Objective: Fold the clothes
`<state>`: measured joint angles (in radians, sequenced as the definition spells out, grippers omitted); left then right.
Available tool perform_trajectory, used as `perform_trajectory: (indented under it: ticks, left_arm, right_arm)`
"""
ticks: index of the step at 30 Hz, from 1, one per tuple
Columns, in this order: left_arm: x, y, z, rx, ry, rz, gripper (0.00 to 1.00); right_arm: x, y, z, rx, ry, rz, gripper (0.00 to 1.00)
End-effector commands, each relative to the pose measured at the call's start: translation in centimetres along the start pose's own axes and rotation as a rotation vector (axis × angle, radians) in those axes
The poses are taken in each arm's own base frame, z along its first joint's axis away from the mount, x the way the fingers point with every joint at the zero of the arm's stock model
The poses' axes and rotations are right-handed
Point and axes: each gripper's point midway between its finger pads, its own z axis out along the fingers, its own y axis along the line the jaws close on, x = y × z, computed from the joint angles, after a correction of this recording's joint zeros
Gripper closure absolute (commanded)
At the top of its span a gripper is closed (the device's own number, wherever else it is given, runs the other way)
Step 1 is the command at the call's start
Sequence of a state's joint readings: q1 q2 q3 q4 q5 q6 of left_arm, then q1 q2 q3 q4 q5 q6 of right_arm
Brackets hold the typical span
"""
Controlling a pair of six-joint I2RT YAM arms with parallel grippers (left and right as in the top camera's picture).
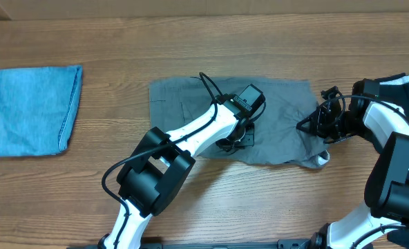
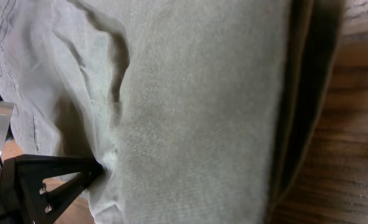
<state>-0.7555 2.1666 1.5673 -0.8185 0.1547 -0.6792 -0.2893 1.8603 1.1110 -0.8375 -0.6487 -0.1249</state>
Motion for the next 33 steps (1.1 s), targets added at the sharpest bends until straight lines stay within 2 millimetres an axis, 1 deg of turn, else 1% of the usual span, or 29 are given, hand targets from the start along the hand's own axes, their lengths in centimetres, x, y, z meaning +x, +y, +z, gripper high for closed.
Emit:
perform_trajectory:
  ticks: [1, 3, 5, 8, 13, 17, 21, 23, 24, 26, 31, 33]
  left_arm:
    - [-2.4, -2.1, -4.3, 0.032, -0.145, 0.038, 0.96]
    - [-3.3, -1.7, -5.3, 0.019, -0.191, 0.018, 0.96]
    - [-3.6, -1.3, -5.3, 0.012, -0.195, 0.003, 0.95]
    - [-4.2, -0.8, -4.6, 0.006, -0.196, -0.017, 0.95]
    - [-5.3, -0.6, -2.6, 0.01, -0.21, -0.037, 0.95]
    - [-4.7, 0.0, -0.1, -0.015, -0.16, -0.054, 0.95]
    - [-4.4, 0.6, 2.0, -0.037, -0.133, -0.055, 0.95]
    - [-4.4, 0.8, 2.6, -0.042, -0.126, -0.058, 0.96]
    - [-4.5, 0.8, 2.6, -0.041, -0.129, -0.06, 0.96]
    - [-5.4, 0.4, 1.4, -0.015, -0.153, -0.066, 0.96]
    - [-9.1, -2.0, -4.2, 0.076, -0.277, -0.071, 0.96]
    - [-10.2, -2.4, -5.5, 0.096, -0.31, -0.068, 0.96]
  right_arm:
    - [-0.2, 0.3, 0.2, -0.003, 0.001, -0.017, 0.96]
    - [-0.2, 0.3, 0.2, -0.003, 0.001, -0.017, 0.96]
    - [-0.1, 0.3, 0.2, -0.003, 0.003, -0.017, 0.96]
    - [-0.1, 0.4, 0.3, -0.004, 0.007, -0.021, 0.96]
    - [0.1, 0.9, 0.7, -0.001, 0.019, -0.037, 0.96]
    - [0.3, 1.1, 1.0, 0.006, 0.028, -0.048, 0.96]
    - [0.3, 1.1, 1.0, 0.005, 0.028, -0.048, 0.96]
    - [0.3, 1.1, 1.0, 0.005, 0.028, -0.048, 0.96]
    - [0.3, 1.1, 1.0, 0.005, 0.028, -0.048, 0.96]
    - [0.3, 1.1, 1.0, 0.005, 0.028, -0.048, 0.96]
    - [0.3, 1.1, 1.0, 0.005, 0.028, -0.048, 0.96]
    - [0.3, 1.1, 1.0, 0.005, 0.028, -0.048, 0.96]
